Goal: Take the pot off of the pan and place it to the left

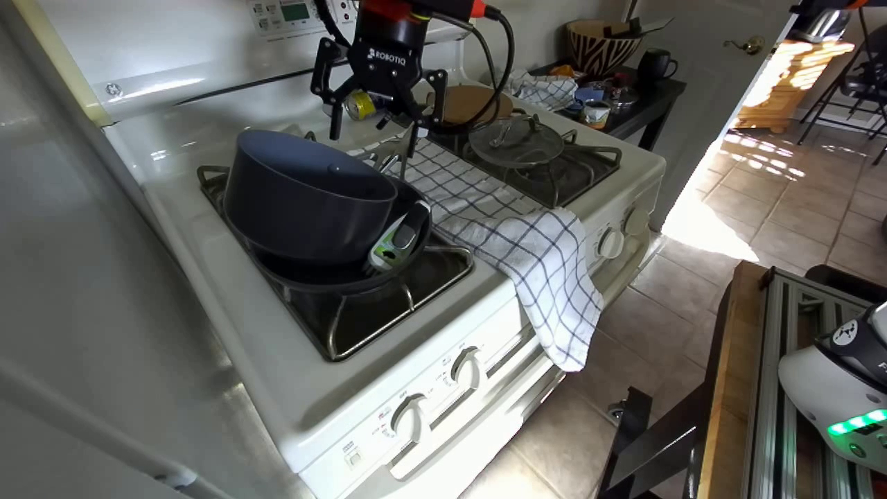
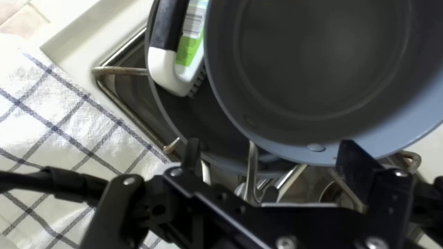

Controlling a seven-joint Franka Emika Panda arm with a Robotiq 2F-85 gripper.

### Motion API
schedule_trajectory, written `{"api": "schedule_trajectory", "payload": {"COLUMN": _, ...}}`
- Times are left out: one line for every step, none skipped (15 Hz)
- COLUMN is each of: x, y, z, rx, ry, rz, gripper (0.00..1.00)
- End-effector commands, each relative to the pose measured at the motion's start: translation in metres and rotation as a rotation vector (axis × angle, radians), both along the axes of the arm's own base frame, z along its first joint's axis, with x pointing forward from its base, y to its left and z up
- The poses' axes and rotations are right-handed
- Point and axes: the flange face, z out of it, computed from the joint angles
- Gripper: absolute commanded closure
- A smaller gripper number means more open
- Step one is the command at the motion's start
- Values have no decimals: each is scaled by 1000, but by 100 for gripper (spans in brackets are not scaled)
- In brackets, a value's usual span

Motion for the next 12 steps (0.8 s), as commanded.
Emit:
{"api": "schedule_trajectory", "payload": {"x": 10, "y": 3, "z": -20, "rx": -23, "ry": 34, "rz": -19, "gripper": 0}}
{"api": "schedule_trajectory", "payload": {"x": 12, "y": 1, "z": -25, "rx": -23, "ry": 40, "rz": -25, "gripper": 0}}
{"api": "schedule_trajectory", "payload": {"x": 13, "y": -2, "z": -27, "rx": -27, "ry": 44, "rz": -31, "gripper": 0}}
{"api": "schedule_trajectory", "payload": {"x": 14, "y": -5, "z": -30, "rx": -30, "ry": 49, "rz": -38, "gripper": 0}}
{"api": "schedule_trajectory", "payload": {"x": 16, "y": -7, "z": -33, "rx": -30, "ry": 52, "rz": -43, "gripper": 0}}
{"api": "schedule_trajectory", "payload": {"x": 17, "y": -9, "z": -34, "rx": -31, "ry": 52, "rz": -48, "gripper": 0}}
{"api": "schedule_trajectory", "payload": {"x": 18, "y": -9, "z": -34, "rx": -25, "ry": 49, "rz": -47, "gripper": 0}}
{"api": "schedule_trajectory", "payload": {"x": 17, "y": -9, "z": -31, "rx": -18, "ry": 43, "rz": -43, "gripper": 0}}
{"api": "schedule_trajectory", "payload": {"x": 17, "y": -8, "z": -27, "rx": -11, "ry": 34, "rz": -38, "gripper": 0}}
{"api": "schedule_trajectory", "payload": {"x": 16, "y": -8, "z": -22, "rx": -10, "ry": 22, "rz": -35, "gripper": 0}}
{"api": "schedule_trajectory", "payload": {"x": 16, "y": -6, "z": -15, "rx": 2, "ry": 1, "rz": -22, "gripper": 0}}
{"api": "schedule_trajectory", "payload": {"x": 16, "y": -4, "z": -9, "rx": 3, "ry": -13, "rz": -14, "gripper": 0}}
